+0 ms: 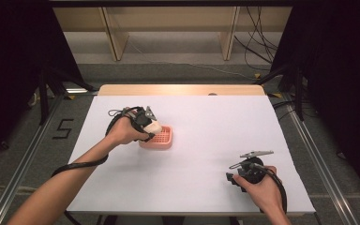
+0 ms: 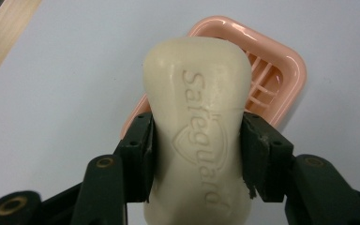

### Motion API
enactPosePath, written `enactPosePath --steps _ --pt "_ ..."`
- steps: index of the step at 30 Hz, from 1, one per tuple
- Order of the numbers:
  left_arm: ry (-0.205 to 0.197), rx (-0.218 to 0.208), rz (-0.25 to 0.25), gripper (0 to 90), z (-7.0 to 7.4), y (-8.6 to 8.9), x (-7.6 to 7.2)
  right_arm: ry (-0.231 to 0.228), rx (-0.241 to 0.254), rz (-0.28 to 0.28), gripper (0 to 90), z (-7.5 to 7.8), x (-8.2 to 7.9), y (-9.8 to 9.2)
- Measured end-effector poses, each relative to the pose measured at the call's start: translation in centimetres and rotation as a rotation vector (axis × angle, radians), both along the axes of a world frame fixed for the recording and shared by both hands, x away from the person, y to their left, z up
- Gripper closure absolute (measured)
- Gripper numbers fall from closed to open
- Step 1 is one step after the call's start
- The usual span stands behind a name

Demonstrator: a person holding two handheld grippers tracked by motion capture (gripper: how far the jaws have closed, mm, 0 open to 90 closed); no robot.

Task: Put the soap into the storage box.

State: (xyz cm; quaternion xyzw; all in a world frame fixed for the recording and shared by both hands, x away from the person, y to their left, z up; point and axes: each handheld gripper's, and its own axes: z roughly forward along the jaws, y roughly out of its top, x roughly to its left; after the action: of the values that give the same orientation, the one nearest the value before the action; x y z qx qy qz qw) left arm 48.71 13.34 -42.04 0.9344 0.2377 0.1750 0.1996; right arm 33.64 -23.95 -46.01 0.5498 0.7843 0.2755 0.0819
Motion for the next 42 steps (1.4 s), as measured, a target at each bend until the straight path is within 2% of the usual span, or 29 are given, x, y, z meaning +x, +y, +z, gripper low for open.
enactPosePath --steps 5,17,20,21,22,24,30,31,32,33,34,35,36,42 --pt "-0.006 -0.009 -0.006 49.1 -0.2 -0.2 0.1 0.003 -0.002 0.000 46.7 0.0 0.0 0.0" --pt "-0.003 0.009 -0.019 49.0 -0.5 -0.4 0.5 0.004 -0.001 0.000 46.7 0.0 0.0 0.0" --pt "0.000 0.004 -0.015 49.0 -0.6 -0.3 0.6 -0.023 0.010 -0.011 46.7 -0.2 0.0 0.1" --pt "0.000 0.000 -0.011 49.1 -0.6 -0.3 0.6 -0.019 0.007 -0.010 46.7 -0.2 0.0 0.1" --pt "-0.001 0.002 -0.010 49.0 -0.6 -0.3 0.7 0.004 -0.002 0.000 46.7 -0.1 0.0 0.0" --pt "0.000 0.008 -0.009 49.0 -0.6 -0.3 0.8 0.010 -0.003 -0.005 46.7 -0.1 0.0 0.1" --pt "0.004 0.012 -0.019 49.0 -0.8 -0.2 1.0 0.002 -0.006 -0.014 46.7 -0.1 0.0 0.2" --pt "0.006 0.012 -0.017 49.0 -0.9 -0.2 1.0 0.014 -0.004 -0.007 46.7 -0.1 0.0 0.1" --pt "0.006 0.015 -0.016 49.0 -0.9 -0.2 1.0 0.002 -0.005 -0.014 46.7 -0.1 0.0 0.1" --pt "0.006 0.014 -0.013 49.1 -0.9 -0.2 1.1 0.003 -0.006 -0.013 46.7 -0.1 0.0 0.1" --pt "0.006 0.013 -0.012 49.0 -1.0 -0.3 1.1 0.001 -0.018 0.014 46.7 -0.1 0.2 -0.2" --pt "0.006 0.012 -0.012 49.0 -1.0 -0.3 1.1 -0.017 -0.038 0.027 46.7 -0.2 0.3 -0.3" --pt "0.009 0.017 -0.014 49.0 -1.0 -0.3 1.1 0.002 -0.013 0.024 46.7 -0.2 0.3 -0.3" --pt "0.004 0.018 -0.016 49.0 -1.2 -0.3 1.3 -0.008 -0.008 0.023 46.7 -0.3 0.3 -0.3"
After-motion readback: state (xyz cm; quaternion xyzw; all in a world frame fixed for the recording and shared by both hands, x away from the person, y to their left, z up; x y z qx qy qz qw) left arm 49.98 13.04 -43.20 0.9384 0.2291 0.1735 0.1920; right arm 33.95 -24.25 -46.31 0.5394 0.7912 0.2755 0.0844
